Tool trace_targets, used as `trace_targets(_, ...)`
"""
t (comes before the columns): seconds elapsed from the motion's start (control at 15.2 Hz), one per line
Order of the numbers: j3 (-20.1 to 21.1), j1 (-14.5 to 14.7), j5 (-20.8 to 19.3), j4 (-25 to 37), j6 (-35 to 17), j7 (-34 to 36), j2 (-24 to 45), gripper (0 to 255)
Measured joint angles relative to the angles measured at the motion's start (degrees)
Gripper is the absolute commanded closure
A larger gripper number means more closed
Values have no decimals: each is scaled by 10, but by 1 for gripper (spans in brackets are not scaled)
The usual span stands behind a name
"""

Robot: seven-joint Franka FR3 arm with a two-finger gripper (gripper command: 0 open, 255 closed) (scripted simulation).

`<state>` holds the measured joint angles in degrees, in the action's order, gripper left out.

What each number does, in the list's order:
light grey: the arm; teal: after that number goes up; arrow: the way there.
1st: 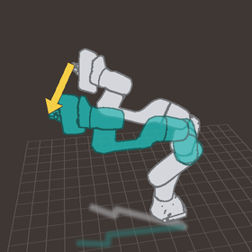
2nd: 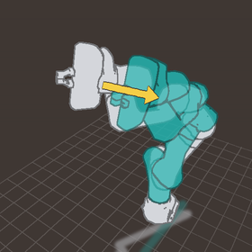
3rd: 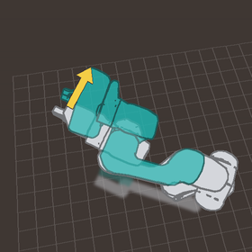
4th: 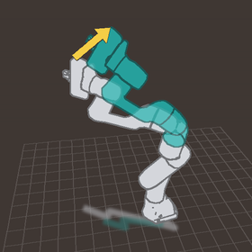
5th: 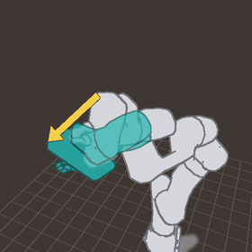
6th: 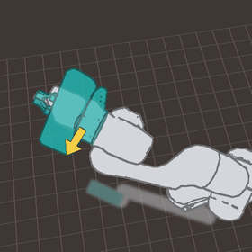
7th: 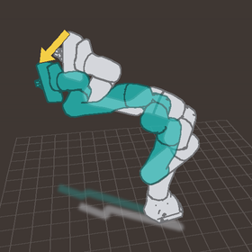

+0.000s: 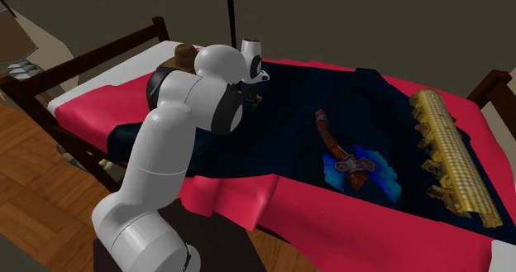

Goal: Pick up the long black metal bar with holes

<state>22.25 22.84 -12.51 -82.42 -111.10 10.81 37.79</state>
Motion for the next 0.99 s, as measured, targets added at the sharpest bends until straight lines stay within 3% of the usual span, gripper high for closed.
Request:
trace_targets(0.59,0,-1,1,0,2,-1,-2,255)
trace_targets(0.99,4,-2,7,18,35,-4,-18,255)
